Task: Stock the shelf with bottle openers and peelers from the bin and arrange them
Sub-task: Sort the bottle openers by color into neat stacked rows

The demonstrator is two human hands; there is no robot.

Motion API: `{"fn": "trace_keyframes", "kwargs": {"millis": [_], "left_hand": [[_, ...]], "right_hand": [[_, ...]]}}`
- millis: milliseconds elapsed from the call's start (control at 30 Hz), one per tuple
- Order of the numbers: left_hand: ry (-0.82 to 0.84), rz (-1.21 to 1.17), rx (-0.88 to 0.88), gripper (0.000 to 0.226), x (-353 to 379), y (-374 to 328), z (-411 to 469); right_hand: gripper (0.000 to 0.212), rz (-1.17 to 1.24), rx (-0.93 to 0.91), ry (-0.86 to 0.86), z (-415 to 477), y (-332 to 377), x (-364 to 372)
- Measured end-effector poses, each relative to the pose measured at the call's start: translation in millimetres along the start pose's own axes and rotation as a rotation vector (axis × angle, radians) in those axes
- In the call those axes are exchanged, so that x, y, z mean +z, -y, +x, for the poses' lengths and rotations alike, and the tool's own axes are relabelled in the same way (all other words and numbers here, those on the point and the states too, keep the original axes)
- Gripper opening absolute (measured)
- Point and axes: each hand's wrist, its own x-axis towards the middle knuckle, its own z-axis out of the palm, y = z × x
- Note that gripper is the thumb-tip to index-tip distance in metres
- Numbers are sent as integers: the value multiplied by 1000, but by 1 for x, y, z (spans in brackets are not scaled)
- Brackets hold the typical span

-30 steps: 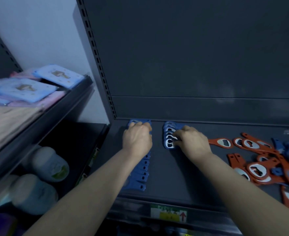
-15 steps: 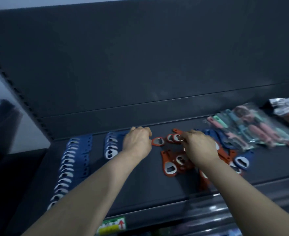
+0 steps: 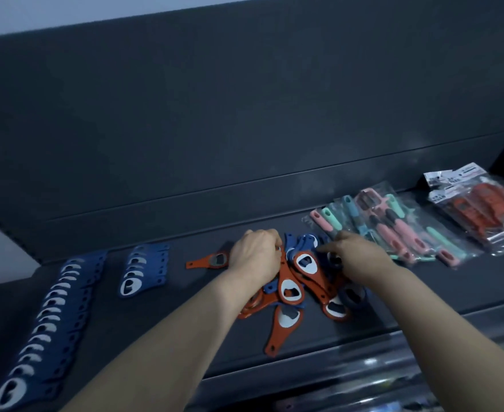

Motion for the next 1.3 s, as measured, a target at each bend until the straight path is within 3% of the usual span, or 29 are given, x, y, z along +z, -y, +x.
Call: {"fn": "trace_keyframes", "kwargs": {"millis": [300,500,667,767,933,1067,1233,1300], "left_hand": [[-9,-56,-89,19,7,-25,10],[37,-64,-189,20,14,-27,14],[143,9,-233,70,20,-43,18],[280,-11,-281,77,13,-42,23],[381,-17,-306,69,2,-38,27],[398,-19,-305,56,5,-41,30],[228,-6,-329,29,9,-44,30],[176,12,-338,41,12,-47,30]], "right_hand": [[23,-183,-170,56,32,-19,-18],[33,-139,-249,105,38,-29,-19],[42,-194,-278,200,39,-35,-27],[40,-203,-290,204,45,-29,-25],[29,-203,-329,140,54,-20,-23],[42,-161,-294,86,56,-20,-20],[44,-207,-246,113,50,-34,-28],[43,-248,-225,113,47,-37,-27]]}}
